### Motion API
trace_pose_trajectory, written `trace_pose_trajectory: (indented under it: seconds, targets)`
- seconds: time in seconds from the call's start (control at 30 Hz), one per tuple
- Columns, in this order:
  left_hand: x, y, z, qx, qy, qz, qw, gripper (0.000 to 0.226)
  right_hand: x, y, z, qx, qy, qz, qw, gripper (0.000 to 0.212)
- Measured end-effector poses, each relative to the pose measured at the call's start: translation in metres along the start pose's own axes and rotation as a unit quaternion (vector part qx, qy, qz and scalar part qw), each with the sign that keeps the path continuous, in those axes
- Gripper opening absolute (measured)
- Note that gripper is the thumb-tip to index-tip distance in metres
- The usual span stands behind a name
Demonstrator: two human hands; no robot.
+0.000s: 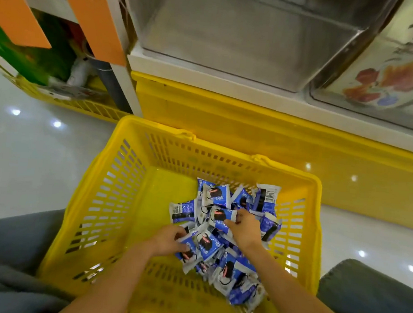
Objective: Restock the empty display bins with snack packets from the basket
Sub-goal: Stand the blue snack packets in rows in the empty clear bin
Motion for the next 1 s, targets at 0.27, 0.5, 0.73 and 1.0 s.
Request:
trace_pose_trajectory:
  seconds: [0.27,0.5,0.73,1.0]
  targets:
    - [0.048,0.043,0.025,0.015,0.383,0.109,0.917,0.020,0.044,0.030,-0.041,0.146,-0.031,-0.024,0.989,0.033]
    - [0.072,0.087,0.087,-0.068,0.464,0.065,0.881,0.020,0.068,0.063,-0.104,0.216,-0.055,-0.105,0.969,0.028]
    - [0.104,0.141,0.150,-0.170,0.348,0.099,0.917,0.037,0.112,0.115,-0.164,0.268,-0.096,-0.044,0.958,0.015]
    - [0.161,0.191,0.176,-0.214,0.405,0.213,0.863,0.018,0.109,0.167,-0.202,0.255,-0.159,-0.166,0.939,0.025]
Point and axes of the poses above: each hand's wrist, its own y-axis away from the middle knuckle, its own x-axis out of the back of the hand, z = x × y, the point moved 8 cm from there along -y, towards the middle knuckle, and after that the axes turned 4 degrees about -y, right-handed, at the moved point
